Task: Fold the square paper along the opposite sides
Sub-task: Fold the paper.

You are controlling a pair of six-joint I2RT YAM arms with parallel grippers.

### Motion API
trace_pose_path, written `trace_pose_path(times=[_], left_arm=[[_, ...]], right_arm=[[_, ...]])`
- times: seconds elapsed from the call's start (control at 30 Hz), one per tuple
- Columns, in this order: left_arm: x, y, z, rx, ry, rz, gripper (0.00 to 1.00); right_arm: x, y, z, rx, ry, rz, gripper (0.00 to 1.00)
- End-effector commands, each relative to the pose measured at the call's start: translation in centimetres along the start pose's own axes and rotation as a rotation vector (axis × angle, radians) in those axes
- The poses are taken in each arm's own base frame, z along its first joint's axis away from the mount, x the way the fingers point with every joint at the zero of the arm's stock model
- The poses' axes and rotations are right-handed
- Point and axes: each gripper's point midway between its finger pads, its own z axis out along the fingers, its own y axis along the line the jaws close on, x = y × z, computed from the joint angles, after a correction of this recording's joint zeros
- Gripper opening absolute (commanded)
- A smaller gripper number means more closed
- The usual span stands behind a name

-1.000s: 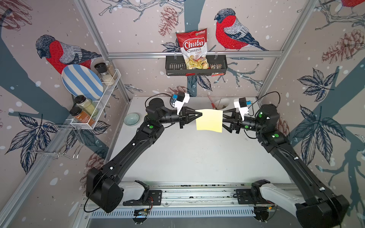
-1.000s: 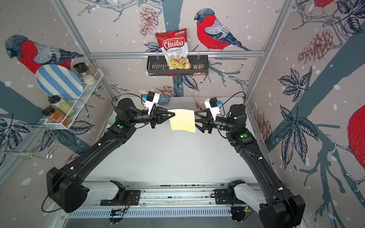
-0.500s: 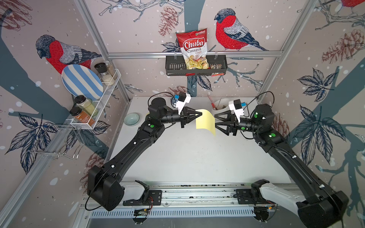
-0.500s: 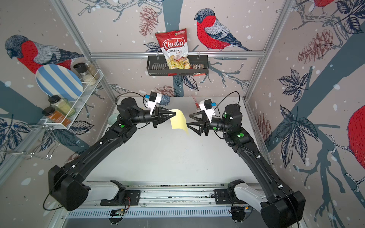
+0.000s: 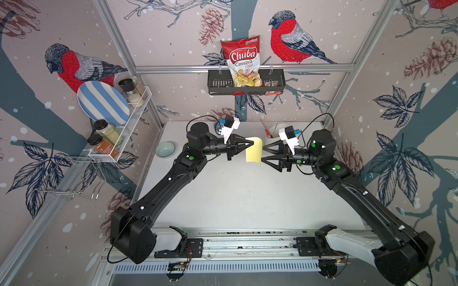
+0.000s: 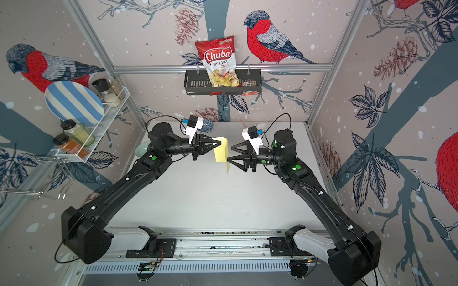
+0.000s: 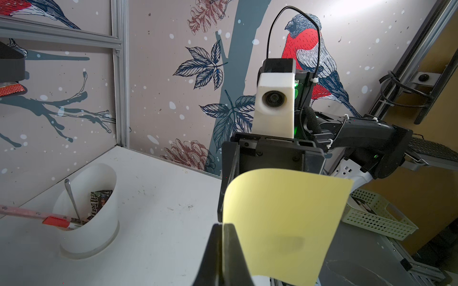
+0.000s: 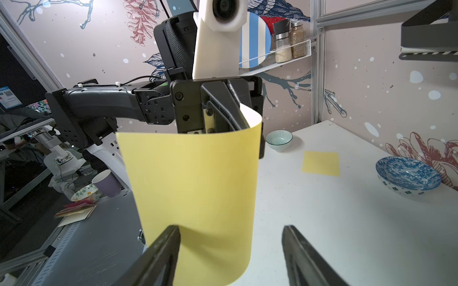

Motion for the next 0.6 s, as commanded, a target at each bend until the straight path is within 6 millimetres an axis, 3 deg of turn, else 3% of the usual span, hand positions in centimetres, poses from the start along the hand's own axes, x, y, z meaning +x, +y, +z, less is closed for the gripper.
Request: trace_pose_path(times=[0.0,0.37,0.57], left_arm=[[-0.2,0.0,-0.1,0.002,-0.006,0.016,0.00],[0.0,-0.3,0.0,0.018,-0.003,0.009,0.00],[0.0,-0.4,0.0,0.026,-0.001,0.007,0.00]], right_arm=[[-0.3,-0.1,0.4,0.005,-0.001,-0.016,0.71],[0.0,-0.8,1.7,0.008,0.018,-0.007,0.71],[0.2,-1.3,2.0,0.019,0.020,0.002,0.66]])
